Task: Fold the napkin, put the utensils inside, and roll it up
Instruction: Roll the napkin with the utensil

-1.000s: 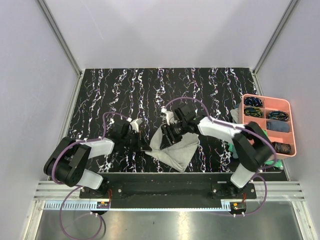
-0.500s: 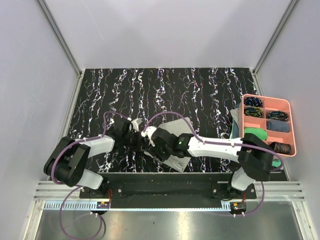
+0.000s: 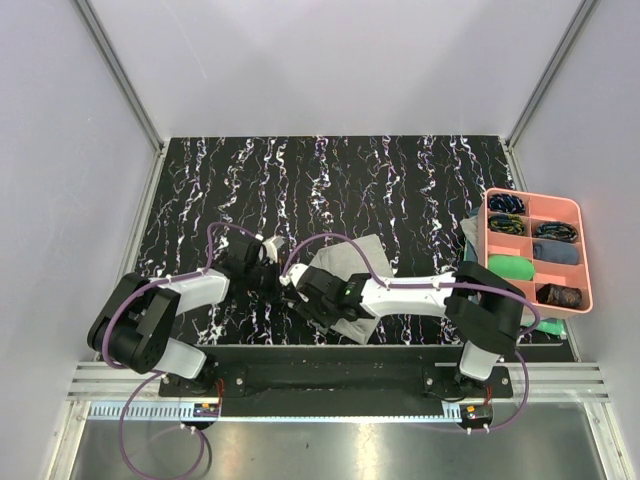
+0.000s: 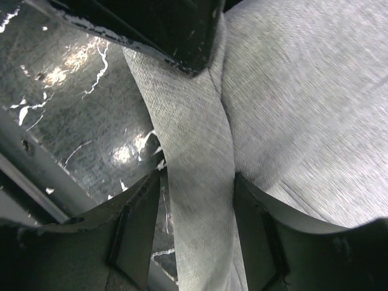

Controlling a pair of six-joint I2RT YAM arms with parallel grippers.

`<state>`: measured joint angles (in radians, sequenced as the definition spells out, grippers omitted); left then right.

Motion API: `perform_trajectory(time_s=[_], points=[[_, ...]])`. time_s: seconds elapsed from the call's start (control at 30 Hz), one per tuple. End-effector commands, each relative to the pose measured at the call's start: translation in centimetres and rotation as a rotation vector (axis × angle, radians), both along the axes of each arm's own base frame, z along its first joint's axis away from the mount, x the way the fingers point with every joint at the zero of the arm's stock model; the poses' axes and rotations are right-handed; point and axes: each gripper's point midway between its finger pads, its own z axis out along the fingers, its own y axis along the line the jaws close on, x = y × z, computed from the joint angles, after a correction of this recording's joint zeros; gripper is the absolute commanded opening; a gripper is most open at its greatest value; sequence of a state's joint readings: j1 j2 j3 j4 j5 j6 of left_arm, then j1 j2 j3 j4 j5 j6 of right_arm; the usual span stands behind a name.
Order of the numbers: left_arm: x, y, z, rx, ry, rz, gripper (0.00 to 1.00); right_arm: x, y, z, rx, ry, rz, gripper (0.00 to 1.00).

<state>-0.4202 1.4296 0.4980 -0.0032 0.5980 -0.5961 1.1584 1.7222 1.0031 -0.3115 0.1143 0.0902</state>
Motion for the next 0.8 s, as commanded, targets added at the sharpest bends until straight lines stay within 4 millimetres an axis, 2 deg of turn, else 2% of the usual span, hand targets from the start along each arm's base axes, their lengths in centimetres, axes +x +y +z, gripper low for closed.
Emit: perform_trajectory(time_s=[0.0, 0.1, 0.27, 0.3, 0.33, 0.4, 0.43, 0.47, 0.53, 0.57, 0.63, 0.67, 0.77], points=[[1.5, -0.5, 1.2, -0.014, -0.066, -0.014, 0.0, 0.3, -0.3, -2.1, -0.051, -0.012, -0.005, 0.59], [1.5, -0.6, 1.3, -0.02, -0.069, -0.016, 0.0, 0.1, -0.6, -3.1, -0.076, 0.004, -0.014, 0.55], [1.8, -0.7, 1.8, -0.029, -0.09, -0.01, 0.0, -1.5, -0.8, -4.0, -0.083, 0.095, -0.014, 0.33], [2.1, -0.7, 2.0, -0.035, -0.099, -0.001, 0.06, -2.0, -0.9, -4.2, -0.081, 0.118, -0.01, 0.29], [2.3, -0.7, 2.3, -0.038, -0.111, 0.007, 0.23, -2.8, -0.8, -4.1, -0.066, 0.16, 0.004, 0.25], [3.1, -0.4, 3.2, -0.046, -0.149, 0.035, 0.37, -3.8, -0.7, -4.2, -0.046, 0.214, 0.018, 0.22], [3.4, -0.2, 3.5, -0.044, -0.162, 0.049, 0.53, -4.5, -0.5, -4.1, -0.023, 0.261, 0.029, 0.21], [3.8, -0.1, 4.3, -0.048, -0.194, 0.059, 0.59, -4.5, -0.7, -4.2, -0.013, 0.288, 0.022, 0.21], [4.0, 0.6, 4.3, -0.017, -0.212, 0.092, 0.7, -5.1, -0.3, -3.7, 0.036, 0.345, 0.034, 0.2], [4.1, 0.9, 4.6, -0.011, -0.23, 0.101, 0.72, -4.6, -0.7, -3.7, 0.053, 0.368, 0.015, 0.2], [3.9, 1.6, 4.4, 0.013, -0.245, 0.13, 0.76, -4.6, -0.2, -2.6, 0.129, 0.426, 0.026, 0.19], [3.6, 2.1, 3.7, 0.032, -0.237, 0.143, 0.77, -3.8, -0.4, -2.2, 0.164, 0.437, 0.012, 0.19], [3.3, 2.6, 3.7, 0.037, -0.263, 0.155, 0.79, -3.6, -0.2, -1.3, 0.225, 0.502, 0.023, 0.19]])
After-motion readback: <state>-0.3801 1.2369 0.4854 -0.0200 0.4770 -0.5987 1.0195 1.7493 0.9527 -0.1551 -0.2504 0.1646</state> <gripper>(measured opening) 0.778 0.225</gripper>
